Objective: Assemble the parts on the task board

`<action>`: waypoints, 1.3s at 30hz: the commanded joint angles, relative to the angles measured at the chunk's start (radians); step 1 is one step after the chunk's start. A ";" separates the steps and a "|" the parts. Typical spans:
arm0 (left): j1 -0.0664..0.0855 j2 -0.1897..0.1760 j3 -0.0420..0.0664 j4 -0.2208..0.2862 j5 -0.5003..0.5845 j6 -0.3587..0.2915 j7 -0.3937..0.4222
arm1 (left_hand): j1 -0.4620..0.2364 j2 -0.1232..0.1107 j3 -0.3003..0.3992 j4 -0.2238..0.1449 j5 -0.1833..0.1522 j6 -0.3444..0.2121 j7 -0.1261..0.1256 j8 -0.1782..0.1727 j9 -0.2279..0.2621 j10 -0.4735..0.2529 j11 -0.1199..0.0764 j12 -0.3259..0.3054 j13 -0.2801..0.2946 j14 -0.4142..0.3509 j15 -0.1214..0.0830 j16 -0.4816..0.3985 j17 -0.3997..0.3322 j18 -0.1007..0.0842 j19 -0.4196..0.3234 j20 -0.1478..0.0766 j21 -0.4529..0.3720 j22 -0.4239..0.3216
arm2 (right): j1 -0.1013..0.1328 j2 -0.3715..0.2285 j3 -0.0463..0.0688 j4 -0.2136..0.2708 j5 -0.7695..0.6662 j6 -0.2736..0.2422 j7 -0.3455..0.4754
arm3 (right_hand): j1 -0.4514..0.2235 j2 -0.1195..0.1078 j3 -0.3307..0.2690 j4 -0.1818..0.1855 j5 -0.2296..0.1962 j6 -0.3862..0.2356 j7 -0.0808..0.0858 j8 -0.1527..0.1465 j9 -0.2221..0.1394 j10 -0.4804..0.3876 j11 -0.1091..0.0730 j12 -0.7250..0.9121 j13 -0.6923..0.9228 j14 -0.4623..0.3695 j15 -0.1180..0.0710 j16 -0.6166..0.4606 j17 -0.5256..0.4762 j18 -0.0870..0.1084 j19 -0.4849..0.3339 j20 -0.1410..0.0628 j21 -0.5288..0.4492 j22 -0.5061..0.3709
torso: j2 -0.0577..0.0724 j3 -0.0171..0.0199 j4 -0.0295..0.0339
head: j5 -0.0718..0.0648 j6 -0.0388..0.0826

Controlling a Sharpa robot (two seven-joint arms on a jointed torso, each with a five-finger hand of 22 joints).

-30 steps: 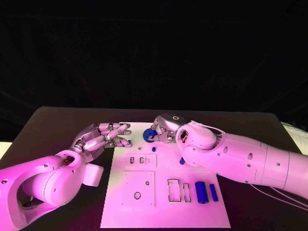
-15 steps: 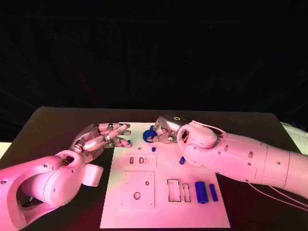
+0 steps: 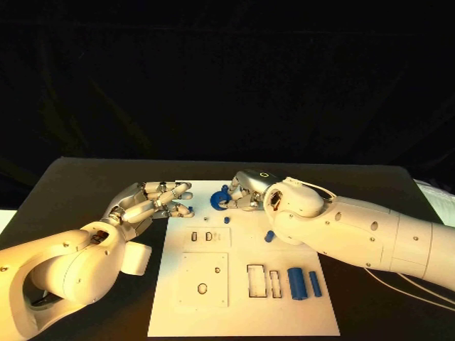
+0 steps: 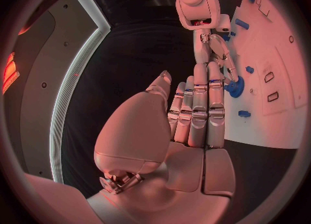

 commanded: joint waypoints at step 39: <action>-0.002 0.015 -0.001 -0.056 0.002 0.030 0.006 | 0.014 0.000 0.001 -0.008 -0.007 -0.003 0.004 -0.004 -0.001 -0.005 0.004 -0.001 -0.001 -0.007 0.002 -0.008 0.003 0.002 0.004 0.002 -0.006 -0.001 | -0.017 -0.332 0.018 -0.049 0.453 -0.029 0.479 | 0.318 -0.034 0.024 -0.176 -0.019 -0.028 0.010 -0.005 -0.006 -0.035 0.007 -0.038 -0.021 0.094 0.006 0.002 0.218 -0.009 -0.009 0.003 -0.009 -0.021 | -0.016 0.0323 -0.0501 | 0.010 0.006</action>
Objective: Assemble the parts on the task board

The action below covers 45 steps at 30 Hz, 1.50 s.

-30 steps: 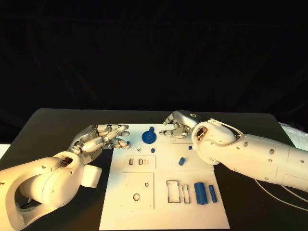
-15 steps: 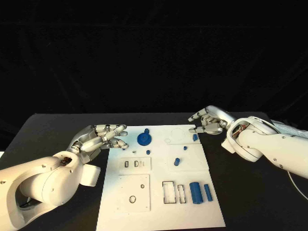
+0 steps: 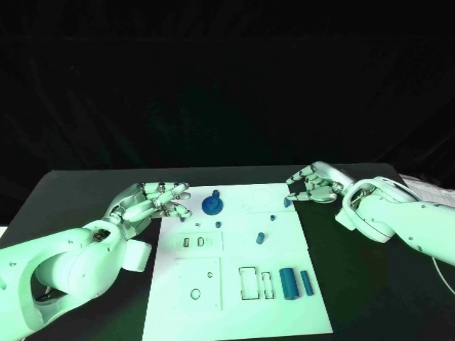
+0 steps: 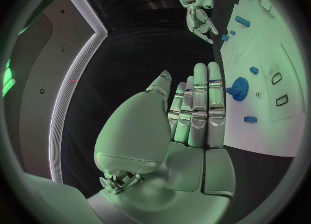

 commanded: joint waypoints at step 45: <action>-0.001 0.002 0.000 -0.005 0.002 0.024 0.004 | 0.016 0.002 0.000 -0.007 -0.006 -0.001 0.003 -0.005 0.000 -0.004 0.003 -0.001 -0.002 -0.007 0.002 -0.006 0.004 0.002 0.005 0.002 -0.006 -0.002 | -0.049 0.067 0.001 -0.072 -0.092 0.039 -0.011 | 0.023 0.059 0.066 -0.033 -0.094 0.082 -0.017 0.015 0.005 0.030 -0.017 0.056 0.030 0.101 -0.007 0.018 0.244 -0.015 0.016 -0.007 0.019 0.034 | -0.001 -0.0014 -0.0009 | 0.004 -0.016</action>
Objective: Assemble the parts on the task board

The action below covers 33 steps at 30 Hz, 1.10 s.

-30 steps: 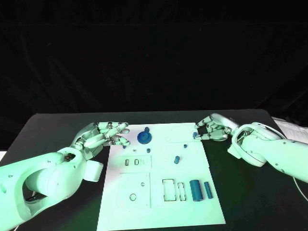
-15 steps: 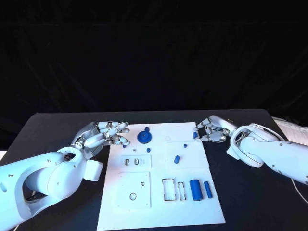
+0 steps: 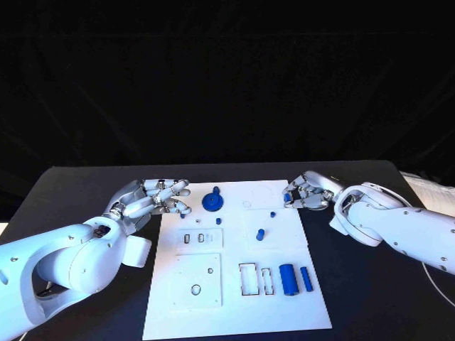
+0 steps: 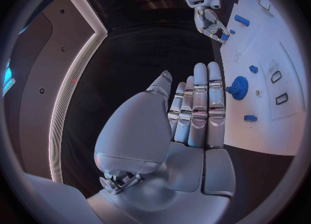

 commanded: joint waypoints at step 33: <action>0.000 0.008 0.000 -0.012 0.002 0.036 -0.008 | 0.007 0.001 0.000 -0.008 -0.007 -0.001 0.003 -0.005 0.000 -0.004 0.003 -0.001 -0.001 -0.007 0.002 -0.007 0.002 0.002 0.005 0.001 -0.007 -0.001 | 0.020 -0.011 0.006 0.196 0.061 -0.048 -0.225 | -0.062 0.062 0.114 -0.011 -0.107 0.131 -0.054 0.054 0.033 0.037 -0.060 -0.011 -0.011 0.103 -0.046 0.015 0.260 -0.016 0.009 -0.039 0.009 0.016 | -0.008 -0.0058 0.0000 | 0.003 -0.011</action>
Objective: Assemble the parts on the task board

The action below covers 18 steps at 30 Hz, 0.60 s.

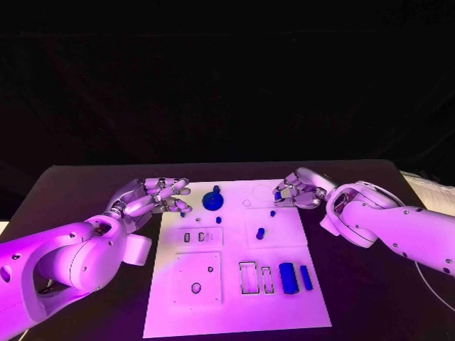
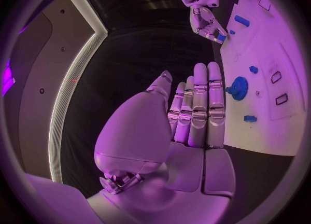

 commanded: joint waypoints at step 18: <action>0.000 0.025 0.000 -0.049 0.002 0.055 -0.019 | 0.006 0.001 -0.001 -0.008 -0.007 -0.001 0.003 -0.007 -0.001 -0.005 0.003 -0.001 -0.002 -0.007 0.003 -0.009 0.003 0.002 0.004 0.002 -0.007 -0.002 | -0.041 0.197 -0.021 0.164 -0.333 -0.023 -0.278 | -0.026 0.017 0.013 0.013 0.001 0.028 -0.034 0.008 0.021 0.045 -0.053 -0.011 -0.017 0.103 -0.009 0.002 0.258 -0.016 0.000 -0.004 0.000 0.014 | -0.029 -0.0339 0.0259 | 0.020 -0.043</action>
